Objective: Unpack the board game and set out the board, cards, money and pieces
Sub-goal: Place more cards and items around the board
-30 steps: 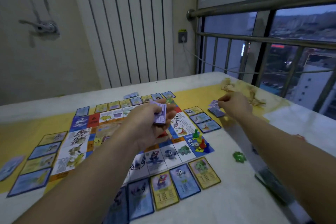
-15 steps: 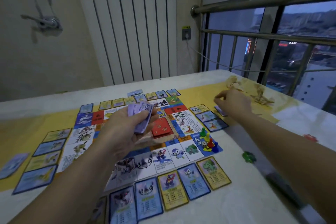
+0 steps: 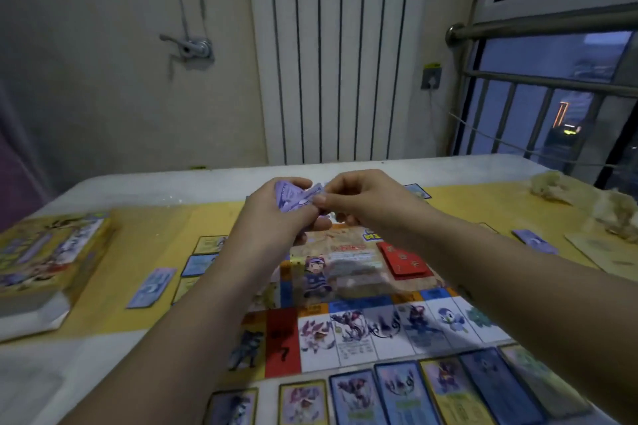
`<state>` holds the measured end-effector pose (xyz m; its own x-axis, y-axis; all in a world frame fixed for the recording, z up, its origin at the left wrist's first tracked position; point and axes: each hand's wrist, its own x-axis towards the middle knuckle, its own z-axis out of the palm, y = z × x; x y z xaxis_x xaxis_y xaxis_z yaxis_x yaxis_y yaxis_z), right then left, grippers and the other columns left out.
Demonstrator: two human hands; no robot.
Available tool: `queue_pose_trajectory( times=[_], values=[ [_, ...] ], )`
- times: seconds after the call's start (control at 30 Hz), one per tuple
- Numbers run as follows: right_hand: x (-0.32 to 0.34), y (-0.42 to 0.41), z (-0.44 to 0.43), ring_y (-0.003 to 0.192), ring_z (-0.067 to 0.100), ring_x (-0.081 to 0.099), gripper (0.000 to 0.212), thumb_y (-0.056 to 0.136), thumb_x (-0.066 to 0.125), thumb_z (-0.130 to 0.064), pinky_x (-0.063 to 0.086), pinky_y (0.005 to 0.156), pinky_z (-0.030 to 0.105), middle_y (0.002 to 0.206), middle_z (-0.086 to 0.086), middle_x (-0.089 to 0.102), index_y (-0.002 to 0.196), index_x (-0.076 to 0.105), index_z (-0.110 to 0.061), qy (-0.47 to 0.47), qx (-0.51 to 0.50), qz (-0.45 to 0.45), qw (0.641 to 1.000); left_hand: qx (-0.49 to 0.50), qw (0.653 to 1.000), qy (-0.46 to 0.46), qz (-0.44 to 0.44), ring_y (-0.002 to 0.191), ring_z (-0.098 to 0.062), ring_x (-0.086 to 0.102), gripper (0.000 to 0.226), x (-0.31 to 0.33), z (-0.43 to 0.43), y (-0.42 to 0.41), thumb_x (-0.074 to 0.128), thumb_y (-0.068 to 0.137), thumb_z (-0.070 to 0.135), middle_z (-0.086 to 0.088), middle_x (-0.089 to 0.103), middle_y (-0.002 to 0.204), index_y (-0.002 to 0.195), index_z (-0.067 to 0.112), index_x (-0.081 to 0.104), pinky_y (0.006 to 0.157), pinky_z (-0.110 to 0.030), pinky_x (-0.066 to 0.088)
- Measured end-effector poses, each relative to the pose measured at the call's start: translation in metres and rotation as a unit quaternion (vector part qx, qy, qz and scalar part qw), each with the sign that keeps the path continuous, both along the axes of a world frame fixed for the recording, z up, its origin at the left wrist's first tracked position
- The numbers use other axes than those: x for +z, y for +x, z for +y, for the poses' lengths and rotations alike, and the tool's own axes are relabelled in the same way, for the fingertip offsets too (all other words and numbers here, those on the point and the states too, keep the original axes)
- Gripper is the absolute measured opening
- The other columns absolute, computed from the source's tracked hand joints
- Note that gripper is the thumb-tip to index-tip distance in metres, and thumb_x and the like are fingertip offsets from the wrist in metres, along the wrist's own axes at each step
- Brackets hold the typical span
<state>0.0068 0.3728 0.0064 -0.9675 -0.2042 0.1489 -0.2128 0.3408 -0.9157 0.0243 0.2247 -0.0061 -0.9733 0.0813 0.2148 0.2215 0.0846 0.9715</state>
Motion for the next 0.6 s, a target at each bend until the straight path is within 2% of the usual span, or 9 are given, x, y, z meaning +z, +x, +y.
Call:
queue_pose_trajectory(
  times=[0.07, 0.1, 0.17, 0.23, 0.3, 0.37, 0.47, 0.53, 0.6],
  values=[
    [0.0, -0.021, -0.003, 0.059, 0.007, 0.051, 0.014, 0.086, 0.067, -0.018, 0.04, 0.057, 0.021, 0.064, -0.005, 0.061, 0.072, 0.066, -0.017, -0.009, -0.019, 0.004, 1.0, 0.016, 1.0, -0.003, 0.006, 0.071, -0.013, 0.071, 0.016, 0.0, -0.007, -0.016, 0.061, 0.089, 0.007, -0.003, 0.072, 0.083, 0.097, 0.02, 0.056, 0.072, -0.039, 0.054],
    [-0.002, -0.035, -0.001, 0.058, 0.007, 0.05, 0.014, 0.086, 0.067, -0.018, 0.04, 0.057, 0.021, 0.063, -0.005, 0.061, 0.072, 0.066, -0.017, -0.014, -0.043, 0.009, 0.999, 0.025, 1.0, 0.011, 0.006, 0.067, -0.012, 0.071, 0.017, 0.0, -0.011, -0.026, 0.059, 0.09, 0.006, 0.0, 0.071, 0.076, 0.094, 0.022, 0.056, 0.071, -0.038, 0.056],
    [-0.007, -0.07, 0.009, 0.059, 0.009, 0.049, 0.014, 0.088, 0.066, -0.02, 0.04, 0.059, 0.025, 0.064, -0.003, 0.06, 0.075, 0.068, -0.015, -0.012, -0.123, 0.018, 0.992, 0.044, 0.997, 0.066, -0.017, 0.06, -0.006, 0.068, 0.017, 0.003, -0.02, -0.044, 0.056, 0.092, 0.004, 0.002, 0.068, 0.066, 0.093, 0.022, 0.055, 0.052, -0.022, 0.052],
    [-0.018, -0.106, 0.022, 0.062, 0.013, 0.051, 0.017, 0.089, 0.065, -0.02, 0.042, 0.064, 0.029, 0.071, 0.005, 0.064, 0.084, 0.07, -0.005, 0.018, -0.205, 0.026, 0.978, 0.054, 0.983, 0.163, -0.06, 0.055, -0.002, 0.066, 0.016, 0.004, -0.029, -0.06, 0.055, 0.092, 0.002, -0.002, 0.064, 0.072, 0.091, 0.018, 0.054, 0.041, -0.014, 0.041],
    [-0.031, -0.138, 0.03, 0.075, 0.019, 0.058, 0.018, 0.089, 0.065, -0.019, 0.045, 0.07, 0.033, 0.087, 0.012, 0.068, 0.091, 0.068, -0.002, 0.045, -0.265, 0.032, 0.963, 0.048, 0.953, 0.277, -0.111, 0.053, -0.003, 0.064, 0.015, 0.002, -0.036, -0.072, 0.054, 0.092, 0.001, -0.005, 0.061, 0.077, 0.088, 0.015, 0.054, 0.039, -0.013, 0.039],
    [-0.044, -0.166, 0.03, 0.09, 0.021, 0.058, 0.019, 0.088, 0.066, -0.02, 0.044, 0.075, 0.032, 0.099, 0.009, 0.064, 0.101, 0.062, -0.007, 0.066, -0.305, 0.05, 0.949, 0.034, 0.908, 0.383, -0.166, 0.049, -0.005, 0.063, 0.011, -0.002, -0.041, -0.081, 0.053, 0.092, 0.001, -0.008, 0.06, 0.078, 0.087, 0.011, 0.055, 0.039, -0.012, 0.04],
    [-0.059, -0.203, 0.023, 0.094, 0.024, 0.054, 0.022, 0.088, 0.064, -0.019, 0.04, 0.075, 0.03, 0.103, 0.011, 0.059, 0.105, 0.056, -0.008, 0.119, -0.315, 0.058, 0.94, 0.014, 0.84, 0.491, -0.231, 0.045, -0.01, 0.062, 0.003, -0.007, -0.046, -0.09, 0.051, 0.093, 0.004, -0.01, 0.06, 0.076, 0.092, 0.003, 0.055, 0.041, -0.011, 0.043],
    [-0.069, -0.224, 0.02, 0.094, 0.026, 0.054, 0.017, 0.088, 0.063, -0.02, 0.043, 0.077, 0.033, 0.107, 0.014, 0.061, 0.1, 0.055, -0.012, 0.152, -0.317, 0.046, 0.935, 0.012, 0.83, 0.503, -0.241, 0.048, -0.013, 0.064, 0.01, -0.009, -0.05, -0.095, 0.049, 0.095, 0.006, -0.011, 0.059, 0.078, 0.087, 0.001, 0.053, 0.043, -0.012, 0.046],
    [-0.077, -0.24, 0.019, 0.097, 0.028, 0.055, 0.015, 0.089, 0.062, -0.023, 0.044, 0.083, 0.037, 0.109, 0.013, 0.061, 0.098, 0.054, -0.014, 0.19, -0.326, 0.03, 0.926, 0.021, 0.834, 0.497, -0.238, 0.06, -0.015, 0.064, 0.012, -0.009, -0.056, -0.1, 0.047, 0.095, 0.006, -0.011, 0.059, 0.082, 0.087, 0.0, 0.052, 0.046, -0.013, 0.049]
  ],
)
